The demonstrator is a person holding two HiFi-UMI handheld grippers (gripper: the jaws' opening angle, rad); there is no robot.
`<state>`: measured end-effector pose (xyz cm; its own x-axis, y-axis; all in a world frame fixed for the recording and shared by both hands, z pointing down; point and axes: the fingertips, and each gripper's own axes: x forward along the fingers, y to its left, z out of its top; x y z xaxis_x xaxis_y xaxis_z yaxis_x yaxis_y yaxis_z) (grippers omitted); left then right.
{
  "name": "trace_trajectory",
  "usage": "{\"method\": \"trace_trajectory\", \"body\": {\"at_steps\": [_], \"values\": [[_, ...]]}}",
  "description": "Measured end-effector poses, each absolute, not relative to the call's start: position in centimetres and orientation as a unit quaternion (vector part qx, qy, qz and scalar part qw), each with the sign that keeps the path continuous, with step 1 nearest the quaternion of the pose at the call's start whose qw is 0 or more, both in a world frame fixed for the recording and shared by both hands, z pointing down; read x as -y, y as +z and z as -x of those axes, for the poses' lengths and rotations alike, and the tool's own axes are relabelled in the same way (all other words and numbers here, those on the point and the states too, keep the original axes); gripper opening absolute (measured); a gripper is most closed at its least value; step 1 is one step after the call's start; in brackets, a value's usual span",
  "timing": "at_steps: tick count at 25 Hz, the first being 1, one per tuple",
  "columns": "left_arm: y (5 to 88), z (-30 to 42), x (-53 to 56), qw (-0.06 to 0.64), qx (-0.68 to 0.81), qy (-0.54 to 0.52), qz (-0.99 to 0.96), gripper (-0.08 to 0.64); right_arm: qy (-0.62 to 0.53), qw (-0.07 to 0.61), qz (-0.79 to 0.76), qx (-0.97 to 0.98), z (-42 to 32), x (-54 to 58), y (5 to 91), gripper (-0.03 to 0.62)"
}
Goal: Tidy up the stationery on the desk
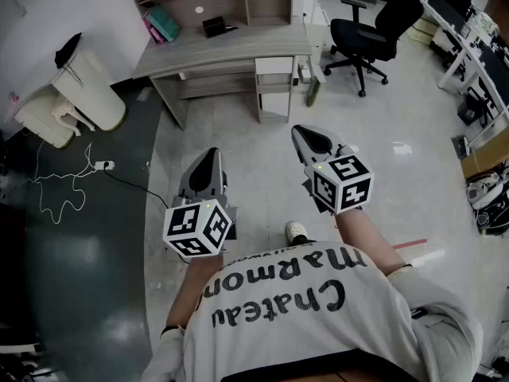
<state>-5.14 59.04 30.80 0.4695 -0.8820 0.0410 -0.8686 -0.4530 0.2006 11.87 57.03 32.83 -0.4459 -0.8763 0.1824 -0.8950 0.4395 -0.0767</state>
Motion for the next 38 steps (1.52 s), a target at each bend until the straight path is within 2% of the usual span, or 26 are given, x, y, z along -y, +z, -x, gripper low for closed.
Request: {"method": "trace_trajectory", "body": {"at_steps": [21, 33, 38], "values": [[32.2, 6.8, -59.0, 0.127, 0.523, -0.038, -0.842, 0.015, 0.118, 0.041, -0.505, 0.854, -10.7, -56.0, 34.0, 0.017], [32.9, 6.8, -51.4, 0.134, 0.525, -0.035, -0.840, 0.015, 0.131, 0.052, -0.488, 0.861, -10.0, -47.6, 35.5, 0.017], [32.6, 6.8, -46.4, 0.135, 0.531, -0.034, -0.836, 0.015, 0.145, 0.036, -0.474, 0.868, -9.8, -41.9, 34.8, 0.017]]}}
